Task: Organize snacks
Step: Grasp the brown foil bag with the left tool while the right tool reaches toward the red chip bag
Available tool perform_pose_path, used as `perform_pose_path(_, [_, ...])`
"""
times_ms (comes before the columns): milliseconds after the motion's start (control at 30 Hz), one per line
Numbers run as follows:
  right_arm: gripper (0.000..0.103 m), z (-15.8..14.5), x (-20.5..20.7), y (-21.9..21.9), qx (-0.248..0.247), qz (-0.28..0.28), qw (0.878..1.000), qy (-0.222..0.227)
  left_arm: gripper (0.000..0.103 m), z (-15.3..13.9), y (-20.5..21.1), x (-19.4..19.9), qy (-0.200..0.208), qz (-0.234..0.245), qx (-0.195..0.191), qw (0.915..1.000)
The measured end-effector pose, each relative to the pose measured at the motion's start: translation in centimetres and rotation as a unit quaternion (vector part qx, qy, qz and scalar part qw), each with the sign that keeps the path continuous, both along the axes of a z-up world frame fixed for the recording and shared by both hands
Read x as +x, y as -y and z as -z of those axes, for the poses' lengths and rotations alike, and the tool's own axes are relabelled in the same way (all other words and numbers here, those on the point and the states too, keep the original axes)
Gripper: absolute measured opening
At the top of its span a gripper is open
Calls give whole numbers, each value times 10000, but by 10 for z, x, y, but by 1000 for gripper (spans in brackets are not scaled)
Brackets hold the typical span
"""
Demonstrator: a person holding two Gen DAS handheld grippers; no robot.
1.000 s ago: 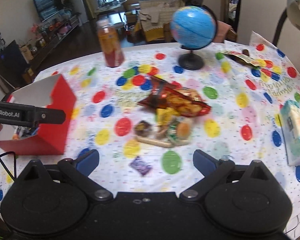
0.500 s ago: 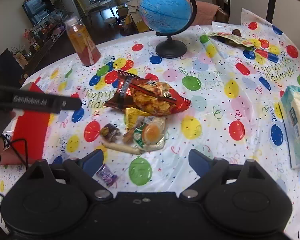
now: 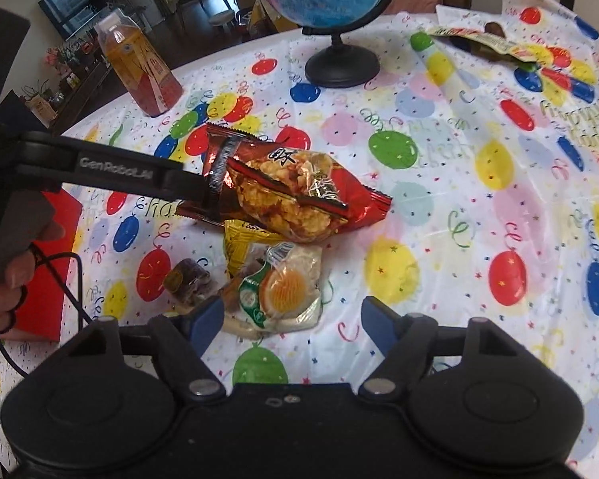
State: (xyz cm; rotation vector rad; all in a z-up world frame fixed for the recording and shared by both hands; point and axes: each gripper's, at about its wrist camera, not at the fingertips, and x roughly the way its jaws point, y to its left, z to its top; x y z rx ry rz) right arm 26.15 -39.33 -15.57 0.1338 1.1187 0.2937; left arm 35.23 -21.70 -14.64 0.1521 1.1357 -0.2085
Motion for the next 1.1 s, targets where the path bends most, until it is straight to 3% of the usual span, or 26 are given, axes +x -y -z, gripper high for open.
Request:
perform_pose_path(133, [73, 11, 11, -4, 115, -88, 9998, -108, 102, 11, 5, 12, -76, 54, 26, 10000])
perform_pose_path(533, [71, 36, 30, -10, 207, -28, 9992, -346, 101, 31, 5, 40, -440, -2, -494, 9978])
perform_pose_path(633, [64, 36, 29, -11, 198, -38, 9994, -272, 100, 34, 8, 42, -465, 40, -519, 9976])
perform_pose_path(700, [54, 36, 29, -11, 244, -29, 9993, -286, 93, 33, 8, 42, -490, 71, -605, 9969])
perform_pose_path(900, [51, 34, 26, -10, 269, 72, 9992, -299, 65, 29, 6, 42, -566, 34, -817, 9950])
perform_pose_path(933, [51, 33, 25, -9, 257, 95, 9992, -297, 56, 28, 5, 42, -578, 23, -868, 9945])
perform_pose_path(1000, [51, 31, 23, -8, 258, 126, 9992, -291, 50, 26, 5, 41, -567, 7, -865, 9946])
perform_pose_path(1033, [51, 30, 21, -7, 258, 144, 9991, -289, 40, 25, 5, 40, -545, 2, -871, 9947])
perform_pose_path(1100, [50, 27, 17, -5, 250, 166, 9992, -263, 36, 22, 2, 37, -520, -41, -877, 9948])
